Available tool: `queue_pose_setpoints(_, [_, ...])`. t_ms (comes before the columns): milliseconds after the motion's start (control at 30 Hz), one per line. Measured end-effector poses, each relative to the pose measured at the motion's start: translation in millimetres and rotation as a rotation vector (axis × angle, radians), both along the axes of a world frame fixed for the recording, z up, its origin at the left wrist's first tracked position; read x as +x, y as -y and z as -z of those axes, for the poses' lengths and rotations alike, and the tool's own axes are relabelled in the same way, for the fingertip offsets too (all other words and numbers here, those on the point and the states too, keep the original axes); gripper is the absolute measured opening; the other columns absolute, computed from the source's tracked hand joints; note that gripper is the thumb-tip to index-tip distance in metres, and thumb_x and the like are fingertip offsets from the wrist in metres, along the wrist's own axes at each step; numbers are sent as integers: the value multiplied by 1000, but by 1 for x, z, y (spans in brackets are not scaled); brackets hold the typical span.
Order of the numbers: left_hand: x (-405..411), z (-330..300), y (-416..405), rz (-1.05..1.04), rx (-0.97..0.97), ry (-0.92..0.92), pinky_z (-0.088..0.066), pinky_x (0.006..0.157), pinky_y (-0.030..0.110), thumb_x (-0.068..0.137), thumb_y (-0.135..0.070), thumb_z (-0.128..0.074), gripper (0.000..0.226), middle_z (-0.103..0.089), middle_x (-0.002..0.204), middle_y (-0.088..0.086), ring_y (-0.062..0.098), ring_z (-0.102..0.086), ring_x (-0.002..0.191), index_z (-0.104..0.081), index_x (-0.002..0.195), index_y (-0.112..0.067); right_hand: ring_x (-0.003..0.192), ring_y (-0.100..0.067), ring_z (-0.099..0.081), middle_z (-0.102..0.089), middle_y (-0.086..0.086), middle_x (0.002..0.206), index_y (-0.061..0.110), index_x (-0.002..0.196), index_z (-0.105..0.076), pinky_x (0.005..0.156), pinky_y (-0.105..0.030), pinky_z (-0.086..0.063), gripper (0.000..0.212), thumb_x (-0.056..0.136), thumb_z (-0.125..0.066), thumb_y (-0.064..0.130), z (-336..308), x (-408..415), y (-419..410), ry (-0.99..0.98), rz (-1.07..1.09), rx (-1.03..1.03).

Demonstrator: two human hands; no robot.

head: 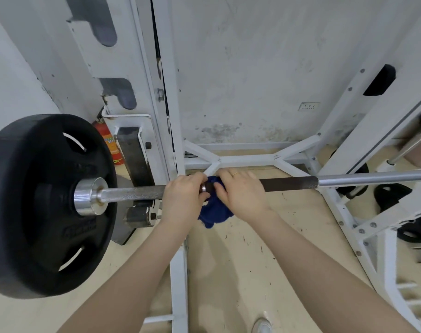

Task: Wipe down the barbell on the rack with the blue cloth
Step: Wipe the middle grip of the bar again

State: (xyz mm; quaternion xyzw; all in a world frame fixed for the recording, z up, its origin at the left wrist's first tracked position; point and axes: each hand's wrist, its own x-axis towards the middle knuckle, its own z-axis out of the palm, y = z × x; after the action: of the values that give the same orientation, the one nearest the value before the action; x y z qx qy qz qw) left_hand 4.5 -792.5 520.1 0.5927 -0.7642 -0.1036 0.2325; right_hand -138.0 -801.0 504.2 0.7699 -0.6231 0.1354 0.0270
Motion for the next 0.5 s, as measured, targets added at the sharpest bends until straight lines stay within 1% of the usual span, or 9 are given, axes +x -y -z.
queue_pose_setpoints(100, [0, -3, 0, -9, 19, -26, -37, 78, 31, 83, -20, -63, 22, -63, 91, 2, 23, -54, 91, -57, 104, -18, 90, -32, -54, -61, -10, 93, 8, 92, -54, 77, -36, -35, 25, 92, -37, 25, -5, -22, 6, 93, 225, -5])
queue_pose_setpoints(133, [0, -3, -1, -10, 14, -33, -37, 79, 31, 83, -20, -63, 21, -62, 91, 1, 22, -54, 91, -57, 103, -18, 90, -32, -53, -60, -11, 93, 7, 92, -53, 77, -35, -33, 20, 93, -40, 22, -5, -23, 6, 137, 290, -34])
queue_pose_setpoints(167, [-1, -2, -2, -10, 8, -38, -38, 80, 32, 84, -20, -63, 20, -62, 91, 0, 22, -54, 90, -57, 103, -18, 89, -32, -53, -60, -12, 93, 6, 92, -52, 76, -35, -32, 20, 94, -41, 22, -4, -19, 5, 156, 314, -52])
queue_pose_setpoints(200, [-1, 0, -2, -7, 0, -41, -38, 80, 32, 84, -19, -62, 19, -63, 90, -1, 22, -54, 90, -57, 102, -18, 87, -32, -54, -60, -12, 91, 6, 91, -52, 74, -35, -31, 22, 95, -42, 25, -3, -8, 2, 167, 282, -61])
queue_pose_setpoints(267, [0, 2, -1, -9, -14, -46, -38, 78, 34, 83, -16, -60, 16, -64, 89, 0, 24, -55, 90, -59, 99, -17, 79, -29, -55, -60, -9, 85, 9, 86, -52, 71, -33, -30, 33, 94, -42, 39, 0, 16, -1, 194, 135, -51])
queue_pose_setpoints(333, [0, 3, -1, -6, -8, -40, -38, 79, 35, 82, -14, -60, 18, -65, 91, 1, 25, -56, 92, -61, 101, -16, 78, -28, -56, -61, -8, 85, 10, 86, -51, 69, -33, -31, 39, 93, -40, 47, -1, 23, 0, 137, 65, -22])
queue_pose_setpoints(367, [0, 3, -1, -2, -5, -45, -38, 81, 35, 82, -14, -61, 21, -65, 94, 1, 26, -56, 94, -61, 103, -16, 82, -29, -57, -61, -8, 89, 11, 88, -49, 68, -33, -32, 36, 94, -39, 45, -5, 17, 2, 114, 86, 12])
queue_pose_setpoints(433, [0, 2, 0, -14, 6, -50, -37, 82, 34, 81, -19, -64, 25, -65, 96, -1, 24, -55, 96, -60, 106, -19, 89, -31, -57, -60, -10, 97, 13, 89, -44, 65, -35, -32, 27, 97, -37, 38, -8, -10, 6, 108, 210, 52])
queue_pose_setpoints(500, [0, 3, -1, -22, -6, -46, -37, 82, 32, 82, -22, -65, 26, -65, 95, -2, 23, -55, 95, -60, 107, -20, 90, -32, -56, -60, -12, 98, 10, 91, -46, 64, -34, -32, 25, 98, -37, 32, -12, -41, 5, 76, 341, 29])
